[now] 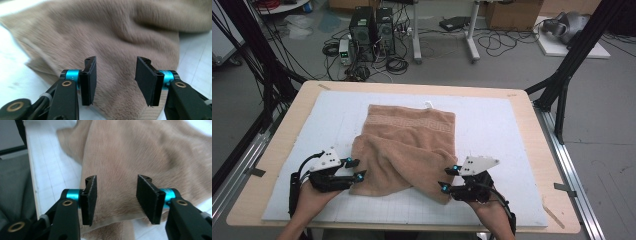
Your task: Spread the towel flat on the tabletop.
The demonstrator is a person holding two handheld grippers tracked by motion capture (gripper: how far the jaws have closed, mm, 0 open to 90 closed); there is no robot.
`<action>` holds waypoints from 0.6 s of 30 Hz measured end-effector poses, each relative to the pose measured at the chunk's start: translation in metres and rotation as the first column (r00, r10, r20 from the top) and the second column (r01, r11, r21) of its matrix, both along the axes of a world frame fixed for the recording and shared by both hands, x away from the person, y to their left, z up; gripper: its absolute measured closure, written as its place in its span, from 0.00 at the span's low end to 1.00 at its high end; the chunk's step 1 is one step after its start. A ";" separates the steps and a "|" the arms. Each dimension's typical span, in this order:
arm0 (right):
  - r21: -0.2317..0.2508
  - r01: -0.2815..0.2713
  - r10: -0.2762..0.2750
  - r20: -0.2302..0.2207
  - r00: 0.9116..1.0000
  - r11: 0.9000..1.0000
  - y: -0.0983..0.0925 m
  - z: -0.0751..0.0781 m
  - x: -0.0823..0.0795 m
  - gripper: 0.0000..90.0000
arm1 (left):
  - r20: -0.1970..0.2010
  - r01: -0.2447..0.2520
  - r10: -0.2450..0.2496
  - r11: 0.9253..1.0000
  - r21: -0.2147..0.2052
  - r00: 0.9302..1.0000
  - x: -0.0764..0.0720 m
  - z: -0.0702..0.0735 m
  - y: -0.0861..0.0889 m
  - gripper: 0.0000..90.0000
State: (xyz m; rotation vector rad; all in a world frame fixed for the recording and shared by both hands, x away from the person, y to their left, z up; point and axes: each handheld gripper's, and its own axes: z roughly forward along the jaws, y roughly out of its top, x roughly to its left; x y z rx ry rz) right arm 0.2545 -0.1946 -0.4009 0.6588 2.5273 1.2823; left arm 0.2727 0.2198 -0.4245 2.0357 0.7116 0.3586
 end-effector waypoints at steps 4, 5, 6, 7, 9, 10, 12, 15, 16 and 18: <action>-0.054 0.013 -0.013 -0.014 1.000 0.998 0.006 -0.017 0.009 0.56 | -0.050 0.024 -0.019 0.996 0.084 0.999 0.010 -0.011 -0.011 0.57; -0.067 0.012 -0.013 -0.022 1.000 0.998 0.008 -0.022 0.013 0.59 | -0.062 0.022 -0.016 0.994 0.105 0.998 0.012 -0.014 -0.015 0.60; -0.076 0.010 -0.012 -0.024 1.000 0.997 0.010 -0.026 0.016 0.64 | -0.071 0.024 -0.015 0.991 0.129 0.997 0.014 -0.017 -0.017 0.62; -0.087 0.010 -0.012 -0.026 1.000 0.996 0.012 -0.030 0.018 0.68 | -0.071 0.024 -0.014 0.990 0.140 0.997 0.015 -0.018 -0.019 0.64; -0.116 -0.002 -0.002 -0.031 1.000 0.993 0.017 -0.036 0.020 0.77 | -0.058 0.017 -0.008 0.989 0.149 0.998 0.015 -0.018 -0.021 0.69; -0.129 -0.002 0.000 -0.021 1.000 0.992 0.019 -0.038 0.020 0.80 | -0.055 0.016 -0.008 0.988 0.154 0.998 0.015 -0.018 -0.021 0.71; -0.131 -0.005 0.002 -0.022 1.000 0.991 0.020 -0.038 0.021 0.88 | -0.045 0.026 -0.019 0.987 0.161 0.999 0.014 -0.018 -0.021 0.83; -0.123 -0.018 0.013 -0.037 0.999 0.992 0.017 -0.034 0.022 0.93 | -0.039 0.022 -0.016 0.986 0.163 0.999 0.012 -0.016 -0.022 0.93; -0.121 -0.023 0.019 -0.034 0.999 0.992 0.016 -0.031 0.021 0.93 | -0.036 0.021 -0.016 0.988 0.156 0.999 0.010 -0.015 -0.021 0.94; -0.097 -0.020 0.018 -0.020 1.000 0.995 0.011 -0.022 0.018 0.93 | -0.021 0.019 -0.017 0.989 0.145 1.000 0.007 -0.011 -0.019 0.95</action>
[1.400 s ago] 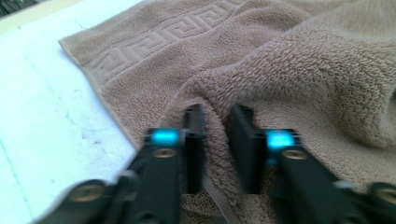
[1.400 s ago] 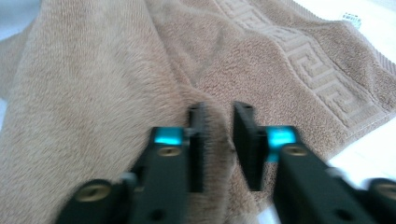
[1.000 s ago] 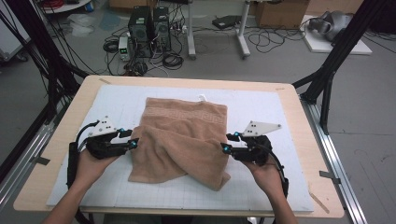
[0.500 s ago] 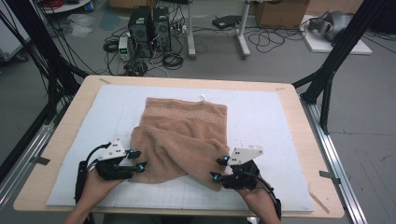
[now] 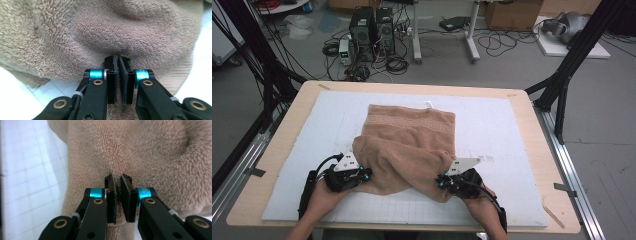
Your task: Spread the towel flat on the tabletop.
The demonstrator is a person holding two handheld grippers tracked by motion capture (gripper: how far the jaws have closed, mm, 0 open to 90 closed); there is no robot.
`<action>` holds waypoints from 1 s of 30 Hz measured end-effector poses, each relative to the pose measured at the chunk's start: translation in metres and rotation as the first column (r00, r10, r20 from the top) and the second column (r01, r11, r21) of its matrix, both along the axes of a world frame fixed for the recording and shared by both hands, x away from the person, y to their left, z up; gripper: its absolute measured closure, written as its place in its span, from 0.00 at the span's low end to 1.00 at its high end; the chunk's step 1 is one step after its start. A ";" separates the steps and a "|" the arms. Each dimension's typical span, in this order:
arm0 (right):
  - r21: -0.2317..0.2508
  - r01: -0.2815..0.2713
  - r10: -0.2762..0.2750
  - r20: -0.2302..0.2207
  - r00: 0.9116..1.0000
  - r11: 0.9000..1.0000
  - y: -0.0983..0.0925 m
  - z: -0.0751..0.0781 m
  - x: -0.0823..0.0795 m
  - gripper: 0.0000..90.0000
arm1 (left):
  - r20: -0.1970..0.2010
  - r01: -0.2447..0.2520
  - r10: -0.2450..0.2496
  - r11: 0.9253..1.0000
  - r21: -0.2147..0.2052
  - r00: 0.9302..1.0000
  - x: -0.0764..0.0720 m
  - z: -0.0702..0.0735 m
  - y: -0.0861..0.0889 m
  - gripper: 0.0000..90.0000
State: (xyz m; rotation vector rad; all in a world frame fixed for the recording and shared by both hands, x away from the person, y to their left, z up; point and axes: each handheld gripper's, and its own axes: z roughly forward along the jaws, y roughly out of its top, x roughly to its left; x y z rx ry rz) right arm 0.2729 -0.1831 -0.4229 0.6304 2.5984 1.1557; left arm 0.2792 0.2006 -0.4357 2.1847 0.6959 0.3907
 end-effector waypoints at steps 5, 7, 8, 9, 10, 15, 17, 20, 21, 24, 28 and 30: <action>0.055 -0.014 0.012 0.027 1.000 0.998 -0.012 0.026 -0.012 0.93 | 0.061 0.019 -0.018 1.000 -0.024 0.998 -0.015 0.017 0.008 0.95; 0.079 -0.016 0.013 0.049 0.999 0.997 -0.016 0.039 -0.019 0.93 | 0.085 0.027 -0.024 0.999 -0.036 0.996 -0.020 0.027 0.014 0.95; 0.093 -0.021 0.016 0.056 0.998 0.995 -0.018 0.045 -0.022 0.94 | 0.098 0.029 -0.024 0.999 -0.043 0.995 -0.023 0.033 0.016 0.95; 0.106 -0.022 0.015 0.063 0.998 0.994 -0.020 0.051 -0.025 0.94 | 0.112 0.033 -0.027 0.998 -0.051 0.993 -0.025 0.039 0.018 0.95; 0.120 -0.027 0.018 0.074 0.997 0.992 -0.021 0.057 -0.028 0.94 | 0.127 0.034 -0.027 0.998 -0.054 0.992 -0.027 0.045 0.020 0.95; 0.193 -0.036 0.019 0.085 0.996 0.980 -0.026 0.081 -0.036 0.94 | 0.180 0.044 -0.029 0.996 -0.080 0.983 -0.038 0.071 0.028 0.96; 0.163 -0.023 0.007 0.100 0.995 0.986 -0.027 0.085 -0.035 0.95 | 0.177 0.047 -0.030 0.995 -0.088 0.984 -0.039 0.073 0.030 0.96; 0.126 0.016 -0.027 0.090 0.996 0.992 -0.029 0.080 -0.019 0.95 | 0.143 0.032 -0.020 0.996 -0.079 0.990 -0.031 0.065 0.030 0.95; 0.116 0.037 -0.047 0.080 0.996 0.993 -0.031 0.076 -0.010 0.95 | 0.126 0.027 -0.016 0.996 -0.087 0.992 -0.028 0.060 0.030 0.95; 0.098 0.099 -0.104 0.046 0.993 0.990 -0.035 0.060 0.018 0.94 | 0.082 0.018 -0.009 0.994 -0.108 0.997 -0.018 0.046 0.024 0.95; 0.087 0.146 -0.146 -0.006 0.989 0.985 -0.040 0.042 0.047 0.91 | 0.048 0.015 -0.009 0.993 -0.119 0.999 -0.009 0.035 0.017 0.91; 0.099 0.161 -0.160 -0.021 0.987 0.982 -0.041 0.038 0.054 0.80 | 0.042 0.025 -0.019 0.991 -0.133 0.999 -0.006 0.037 0.018 0.79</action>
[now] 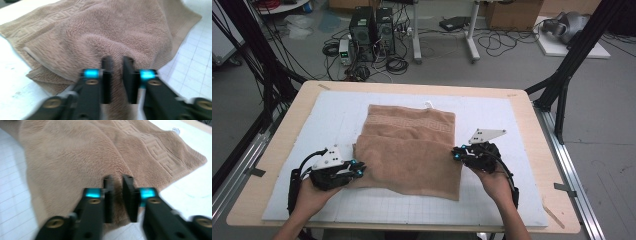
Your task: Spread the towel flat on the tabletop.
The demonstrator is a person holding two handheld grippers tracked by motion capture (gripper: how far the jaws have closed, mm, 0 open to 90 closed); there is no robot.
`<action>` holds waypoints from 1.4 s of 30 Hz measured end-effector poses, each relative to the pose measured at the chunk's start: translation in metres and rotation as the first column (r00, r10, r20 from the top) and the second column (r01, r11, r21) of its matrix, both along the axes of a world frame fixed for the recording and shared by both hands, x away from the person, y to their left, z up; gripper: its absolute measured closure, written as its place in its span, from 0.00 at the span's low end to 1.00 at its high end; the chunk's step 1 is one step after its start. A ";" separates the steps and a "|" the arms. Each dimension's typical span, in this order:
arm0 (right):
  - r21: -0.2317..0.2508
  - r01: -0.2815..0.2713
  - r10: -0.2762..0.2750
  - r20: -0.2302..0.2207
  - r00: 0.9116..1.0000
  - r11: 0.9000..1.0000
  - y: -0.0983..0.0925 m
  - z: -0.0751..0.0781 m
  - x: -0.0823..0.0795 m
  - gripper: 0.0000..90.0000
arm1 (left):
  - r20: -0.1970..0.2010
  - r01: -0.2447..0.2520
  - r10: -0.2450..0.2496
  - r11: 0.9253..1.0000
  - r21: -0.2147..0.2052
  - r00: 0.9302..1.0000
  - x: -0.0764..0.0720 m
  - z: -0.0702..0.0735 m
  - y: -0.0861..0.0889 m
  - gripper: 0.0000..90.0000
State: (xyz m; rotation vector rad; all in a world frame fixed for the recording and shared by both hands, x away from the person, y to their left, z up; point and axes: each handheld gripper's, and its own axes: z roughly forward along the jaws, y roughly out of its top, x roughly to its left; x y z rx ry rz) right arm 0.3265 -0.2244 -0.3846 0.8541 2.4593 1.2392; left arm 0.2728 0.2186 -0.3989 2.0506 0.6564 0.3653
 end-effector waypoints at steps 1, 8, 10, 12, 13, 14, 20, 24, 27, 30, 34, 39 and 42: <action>0.012 -0.005 0.005 -0.004 1.000 1.000 -0.001 0.001 0.001 0.78 | 0.008 0.002 -0.002 1.000 -0.003 1.000 0.001 0.002 0.001 0.77; 0.027 -0.059 0.057 0.077 0.995 0.998 -0.001 0.022 -0.019 0.66 | 0.051 -0.012 0.012 1.000 -0.013 0.999 0.008 0.020 0.004 0.65; 0.025 -0.079 0.077 0.091 0.993 0.997 0.003 0.023 -0.024 0.64 | 0.053 -0.014 0.014 1.000 -0.010 0.999 0.012 0.019 0.001 0.63; -0.001 -0.089 0.089 0.088 0.992 0.996 0.008 0.018 -0.024 0.62 | 0.045 -0.014 0.014 1.000 -0.001 0.999 0.018 0.016 -0.002 0.61; -0.012 -0.084 0.084 0.083 0.993 0.996 0.011 0.015 -0.023 0.61 | 0.038 -0.022 0.022 1.000 -0.005 0.999 0.022 0.015 -0.004 0.60; -0.015 -0.082 0.083 0.078 0.994 0.997 0.012 0.012 -0.020 0.61 | 0.030 -0.032 0.033 0.999 -0.002 0.999 0.026 0.013 -0.005 0.59; -0.042 -0.068 0.070 0.052 0.996 0.997 0.021 -0.003 -0.004 0.62 | -0.049 -0.083 0.083 0.997 0.007 0.995 0.054 -0.002 -0.003 0.54; -0.067 -0.065 0.067 0.030 0.997 0.996 0.028 -0.014 0.007 0.65 | -0.084 -0.080 0.083 0.996 0.034 0.993 0.064 -0.012 -0.008 0.54; -0.066 -0.047 0.049 0.027 0.998 0.997 0.032 -0.022 0.011 0.70 | -0.096 -0.084 0.091 0.994 0.075 0.991 0.067 -0.019 -0.016 0.61; -0.066 -0.036 0.037 0.009 0.999 0.997 0.034 -0.031 0.012 0.81 | -0.073 -0.081 0.087 0.993 0.087 0.994 0.066 -0.022 -0.020 0.75; -0.059 -0.053 0.054 0.013 0.998 0.997 0.032 -0.030 0.011 0.90 | -0.057 -0.078 0.082 0.994 0.082 0.995 0.064 -0.019 -0.019 0.92; -0.039 -0.071 0.072 0.026 0.997 0.997 0.028 -0.022 0.006 0.90 | -0.025 -0.080 0.082 0.995 0.063 0.996 0.055 -0.012 -0.016 0.94; -0.028 -0.083 0.084 0.038 0.996 0.996 0.026 -0.015 -0.001 0.90 | -0.003 -0.076 0.076 0.996 0.038 0.997 0.048 -0.007 -0.012 0.94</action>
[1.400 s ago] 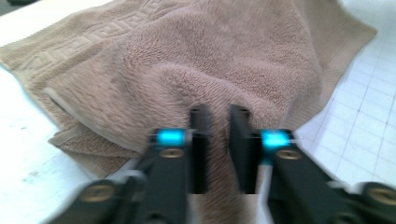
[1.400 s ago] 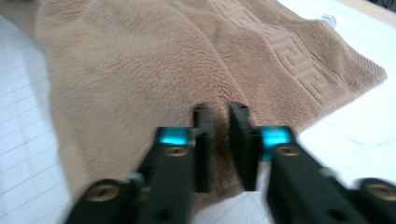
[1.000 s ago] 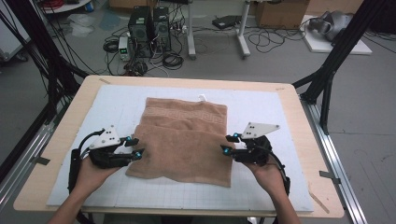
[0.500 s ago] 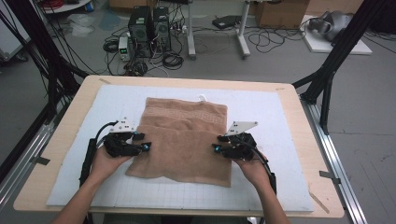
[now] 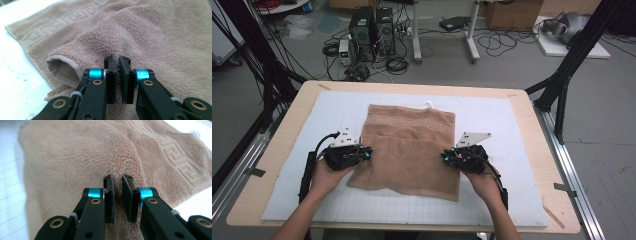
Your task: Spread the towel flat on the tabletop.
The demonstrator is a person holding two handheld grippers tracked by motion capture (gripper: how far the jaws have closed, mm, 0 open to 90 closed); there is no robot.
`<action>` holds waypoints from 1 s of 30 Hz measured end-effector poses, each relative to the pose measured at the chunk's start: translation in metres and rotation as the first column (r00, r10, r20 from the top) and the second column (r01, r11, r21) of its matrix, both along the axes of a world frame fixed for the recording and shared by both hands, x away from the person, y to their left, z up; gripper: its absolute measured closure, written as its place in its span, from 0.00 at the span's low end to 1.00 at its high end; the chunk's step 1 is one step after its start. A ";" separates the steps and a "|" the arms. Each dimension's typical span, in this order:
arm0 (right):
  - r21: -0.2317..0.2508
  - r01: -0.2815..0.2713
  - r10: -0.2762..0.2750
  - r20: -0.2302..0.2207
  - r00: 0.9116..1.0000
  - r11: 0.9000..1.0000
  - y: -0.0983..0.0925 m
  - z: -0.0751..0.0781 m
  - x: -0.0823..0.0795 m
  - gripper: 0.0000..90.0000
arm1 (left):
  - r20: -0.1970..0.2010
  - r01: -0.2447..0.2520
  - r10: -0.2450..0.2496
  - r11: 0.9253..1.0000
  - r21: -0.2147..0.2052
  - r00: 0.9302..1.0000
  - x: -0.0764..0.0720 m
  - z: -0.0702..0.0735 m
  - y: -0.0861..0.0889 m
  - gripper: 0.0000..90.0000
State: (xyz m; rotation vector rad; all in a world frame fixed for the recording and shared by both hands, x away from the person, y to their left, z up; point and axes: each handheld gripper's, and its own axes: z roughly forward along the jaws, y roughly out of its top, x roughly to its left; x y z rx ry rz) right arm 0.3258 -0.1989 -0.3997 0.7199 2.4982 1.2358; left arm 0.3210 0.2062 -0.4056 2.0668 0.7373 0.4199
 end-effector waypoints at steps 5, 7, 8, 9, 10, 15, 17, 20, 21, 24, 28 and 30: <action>0.029 -0.016 0.015 0.027 1.000 0.999 -0.004 0.013 -0.011 0.90 | 0.040 0.010 -0.009 1.000 -0.023 0.999 -0.016 0.010 0.007 0.94; 0.031 -0.025 0.024 0.040 0.999 0.999 -0.005 0.018 -0.015 0.90 | 0.055 0.015 -0.014 1.000 -0.021 0.998 -0.021 0.012 0.008 0.94; 0.038 -0.029 0.028 0.044 0.999 0.999 -0.004 0.020 -0.017 0.90 | 0.061 0.016 -0.014 1.000 -0.023 0.998 -0.024 0.014 0.008 0.94; 0.038 -0.032 0.030 0.049 0.998 0.999 -0.004 0.023 -0.019 0.91 | 0.065 0.021 -0.019 0.999 -0.030 0.998 -0.026 0.015 0.008 0.94; 0.037 -0.038 0.036 0.052 0.998 0.999 -0.004 0.025 -0.021 0.91 | 0.070 0.023 -0.021 0.999 -0.034 0.997 -0.029 0.017 0.009 0.94; 0.056 -0.077 0.073 0.071 0.995 0.995 -0.001 0.039 -0.037 0.92 | 0.116 0.043 -0.038 0.998 -0.041 0.993 -0.052 0.032 0.013 0.94; 0.068 -0.092 0.086 0.086 0.993 0.993 -0.002 0.047 -0.047 0.92 | 0.143 0.050 -0.043 0.998 -0.042 0.989 -0.066 0.040 0.016 0.94; 0.073 -0.113 0.105 0.112 0.988 0.991 -0.003 0.060 -0.068 0.92 | 0.177 0.071 -0.063 0.997 -0.037 0.982 -0.089 0.050 0.021 0.94; 0.082 -0.122 0.113 0.115 0.987 0.989 -0.004 0.064 -0.075 0.92 | 0.182 0.075 -0.067 0.996 -0.039 0.981 -0.097 0.053 0.023 0.94; 0.106 -0.153 0.141 0.113 0.984 0.983 -0.007 0.072 -0.099 0.93 | 0.188 0.100 -0.091 0.994 -0.042 0.978 -0.119 0.060 0.028 0.94; 0.145 -0.194 0.180 0.108 0.978 0.970 -0.011 0.078 -0.129 0.86 | 0.181 0.176 -0.164 0.983 -0.056 0.970 -0.148 0.065 0.031 0.89; 0.186 -0.201 0.188 0.084 0.978 0.962 -0.014 0.080 -0.134 0.80 | 0.173 0.194 -0.181 0.979 -0.058 0.968 -0.153 0.068 0.032 0.72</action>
